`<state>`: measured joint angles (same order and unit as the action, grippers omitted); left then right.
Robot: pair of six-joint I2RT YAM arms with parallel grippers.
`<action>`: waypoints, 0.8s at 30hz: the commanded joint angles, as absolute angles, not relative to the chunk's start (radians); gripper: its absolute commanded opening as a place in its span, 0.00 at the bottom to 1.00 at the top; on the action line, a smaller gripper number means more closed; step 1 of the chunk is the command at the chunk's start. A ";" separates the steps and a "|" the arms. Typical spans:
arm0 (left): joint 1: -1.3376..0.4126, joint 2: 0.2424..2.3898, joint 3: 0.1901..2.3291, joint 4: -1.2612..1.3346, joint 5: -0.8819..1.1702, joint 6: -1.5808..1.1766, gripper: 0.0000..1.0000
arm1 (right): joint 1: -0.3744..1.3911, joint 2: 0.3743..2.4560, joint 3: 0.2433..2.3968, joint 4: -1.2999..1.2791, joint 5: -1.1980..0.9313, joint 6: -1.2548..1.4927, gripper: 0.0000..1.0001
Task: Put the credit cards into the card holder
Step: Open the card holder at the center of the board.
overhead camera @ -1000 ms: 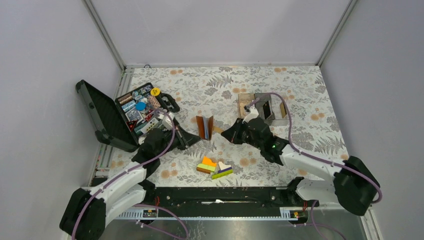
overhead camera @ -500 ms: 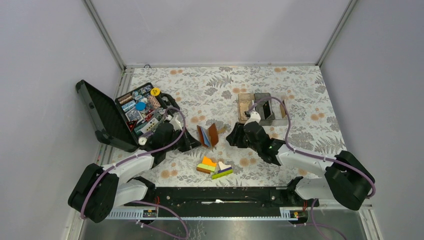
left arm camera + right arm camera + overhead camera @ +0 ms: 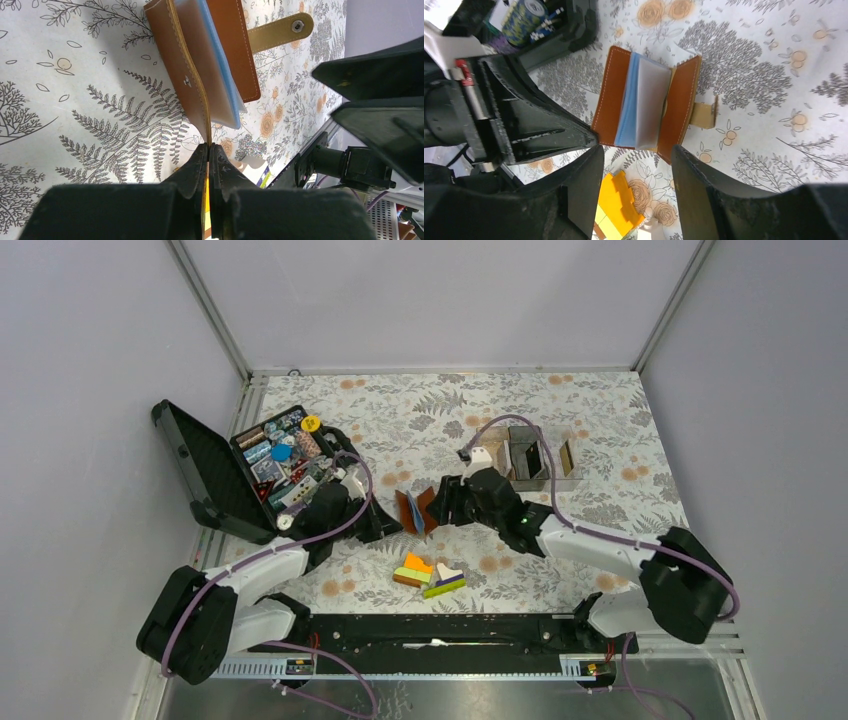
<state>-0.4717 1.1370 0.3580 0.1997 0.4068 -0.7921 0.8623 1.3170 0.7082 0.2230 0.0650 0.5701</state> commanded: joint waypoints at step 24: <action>-0.474 1.164 0.404 0.222 0.425 -0.764 0.00 | 0.878 1.654 0.881 0.274 -0.049 0.550 0.47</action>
<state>-0.4717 1.1534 0.3717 0.1905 0.4114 -0.7822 0.8661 1.6238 0.8555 0.2977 -0.0715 0.5518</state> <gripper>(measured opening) 0.028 0.496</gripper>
